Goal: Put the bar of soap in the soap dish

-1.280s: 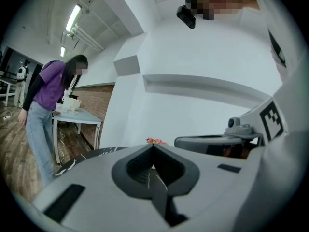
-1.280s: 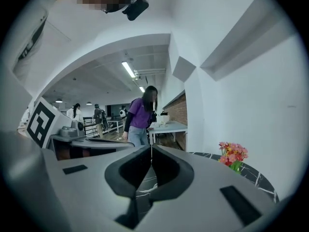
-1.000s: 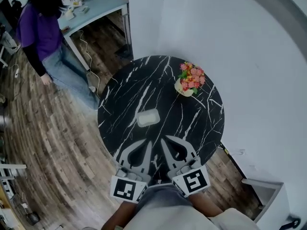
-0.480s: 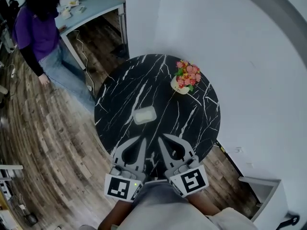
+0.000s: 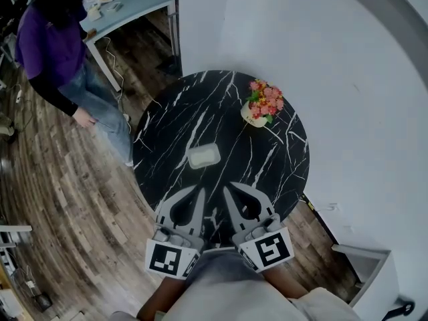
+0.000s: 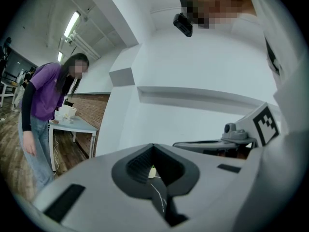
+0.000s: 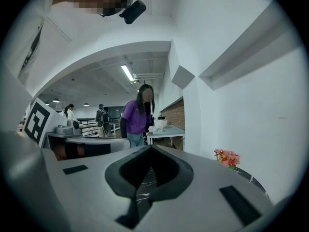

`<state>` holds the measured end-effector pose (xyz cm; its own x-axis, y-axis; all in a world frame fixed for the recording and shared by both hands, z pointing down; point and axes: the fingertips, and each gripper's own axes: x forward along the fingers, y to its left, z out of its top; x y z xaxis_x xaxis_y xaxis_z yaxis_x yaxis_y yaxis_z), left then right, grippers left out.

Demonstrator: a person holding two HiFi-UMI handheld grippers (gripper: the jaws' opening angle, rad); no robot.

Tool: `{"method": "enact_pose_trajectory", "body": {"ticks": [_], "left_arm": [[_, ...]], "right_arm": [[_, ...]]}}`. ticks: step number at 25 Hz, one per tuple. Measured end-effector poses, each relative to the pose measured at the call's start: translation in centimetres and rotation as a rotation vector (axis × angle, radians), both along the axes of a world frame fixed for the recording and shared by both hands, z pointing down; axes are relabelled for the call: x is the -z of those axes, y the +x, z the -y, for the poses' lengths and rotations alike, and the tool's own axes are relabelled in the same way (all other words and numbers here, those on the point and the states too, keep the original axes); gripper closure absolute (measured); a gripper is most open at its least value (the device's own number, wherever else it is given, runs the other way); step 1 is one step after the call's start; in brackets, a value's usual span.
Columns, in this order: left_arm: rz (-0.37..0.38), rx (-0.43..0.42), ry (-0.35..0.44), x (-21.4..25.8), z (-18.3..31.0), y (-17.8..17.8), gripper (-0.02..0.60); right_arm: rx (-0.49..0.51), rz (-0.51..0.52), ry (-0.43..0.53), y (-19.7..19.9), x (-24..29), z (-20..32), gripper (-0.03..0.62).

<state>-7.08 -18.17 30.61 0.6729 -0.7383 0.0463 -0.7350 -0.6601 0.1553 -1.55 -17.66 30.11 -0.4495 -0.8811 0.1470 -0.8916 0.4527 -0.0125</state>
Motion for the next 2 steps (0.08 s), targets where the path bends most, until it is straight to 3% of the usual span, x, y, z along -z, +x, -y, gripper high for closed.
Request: {"method": "enact_pose_trajectory", "body": {"ticks": [2], "left_arm": [[0.0, 0.001, 0.004, 0.05, 0.09, -0.13, 0.58]], "right_arm": [[-0.001, -0.001, 0.002, -0.06, 0.04, 0.11, 0.582]]}}
